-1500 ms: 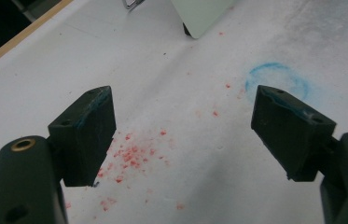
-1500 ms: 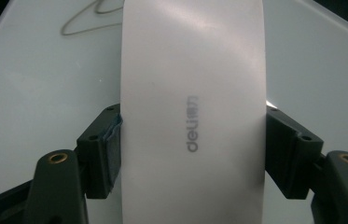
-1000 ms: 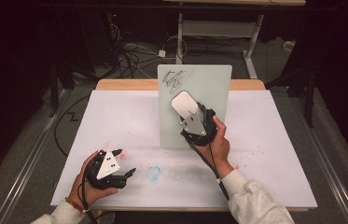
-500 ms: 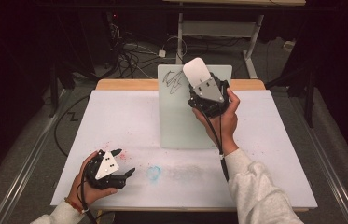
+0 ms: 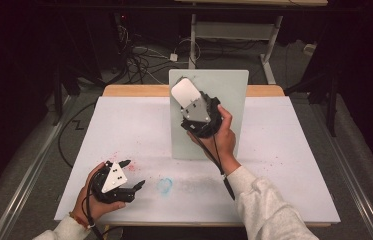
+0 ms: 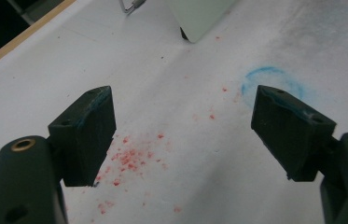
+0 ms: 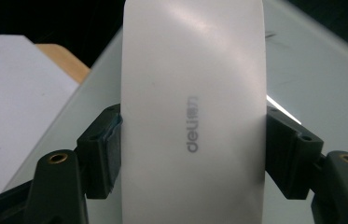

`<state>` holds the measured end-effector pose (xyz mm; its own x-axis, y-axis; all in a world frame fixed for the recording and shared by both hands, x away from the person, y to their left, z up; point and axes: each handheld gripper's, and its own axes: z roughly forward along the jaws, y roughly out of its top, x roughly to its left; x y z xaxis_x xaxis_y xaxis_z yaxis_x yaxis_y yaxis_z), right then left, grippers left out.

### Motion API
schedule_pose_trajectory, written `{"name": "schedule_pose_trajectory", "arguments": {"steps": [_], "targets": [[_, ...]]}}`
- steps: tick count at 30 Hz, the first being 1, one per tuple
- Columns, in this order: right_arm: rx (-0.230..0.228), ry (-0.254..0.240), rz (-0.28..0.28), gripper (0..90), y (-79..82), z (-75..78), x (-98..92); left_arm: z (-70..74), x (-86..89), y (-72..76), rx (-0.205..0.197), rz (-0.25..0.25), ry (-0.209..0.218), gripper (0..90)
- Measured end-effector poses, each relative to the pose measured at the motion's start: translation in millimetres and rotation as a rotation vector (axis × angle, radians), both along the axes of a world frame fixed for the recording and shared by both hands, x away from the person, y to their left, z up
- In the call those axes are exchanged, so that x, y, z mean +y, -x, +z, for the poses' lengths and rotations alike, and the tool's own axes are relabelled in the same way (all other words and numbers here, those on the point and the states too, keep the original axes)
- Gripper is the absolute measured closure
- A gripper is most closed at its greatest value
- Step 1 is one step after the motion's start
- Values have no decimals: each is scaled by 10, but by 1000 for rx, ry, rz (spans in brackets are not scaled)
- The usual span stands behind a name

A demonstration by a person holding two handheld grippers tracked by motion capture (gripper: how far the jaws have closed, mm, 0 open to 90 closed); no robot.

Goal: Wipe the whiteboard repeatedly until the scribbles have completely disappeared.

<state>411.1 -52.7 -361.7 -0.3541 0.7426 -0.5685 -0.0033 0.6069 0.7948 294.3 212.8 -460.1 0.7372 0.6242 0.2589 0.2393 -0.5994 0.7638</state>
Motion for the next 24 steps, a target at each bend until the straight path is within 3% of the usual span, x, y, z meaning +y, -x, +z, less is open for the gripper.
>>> {"name": "schedule_pose_trajectory", "arguments": {"steps": [4,6,8,13,16,21,24], "targets": [[2,32,15,308,26,-71,45,1,-4,1,0,-1,-2,211],[13,18,23,309,16,-35,16,2,-4,2,0,-1,-2,211],[-13,16,-10,309,-7,35,-31,0,-4,2,1,0,-1,211],[-38,-61,-84,309,-115,309,-254,-3,-2,0,3,1,0,211],[-29,-104,-94,309,-144,379,-315,-4,-1,-5,3,1,2,210],[-36,-40,-76,309,-84,202,-172,-3,-5,-4,4,-2,-1,210],[-16,-3,-40,309,-17,35,-80,-5,-3,-2,4,-2,-2,211]]}}
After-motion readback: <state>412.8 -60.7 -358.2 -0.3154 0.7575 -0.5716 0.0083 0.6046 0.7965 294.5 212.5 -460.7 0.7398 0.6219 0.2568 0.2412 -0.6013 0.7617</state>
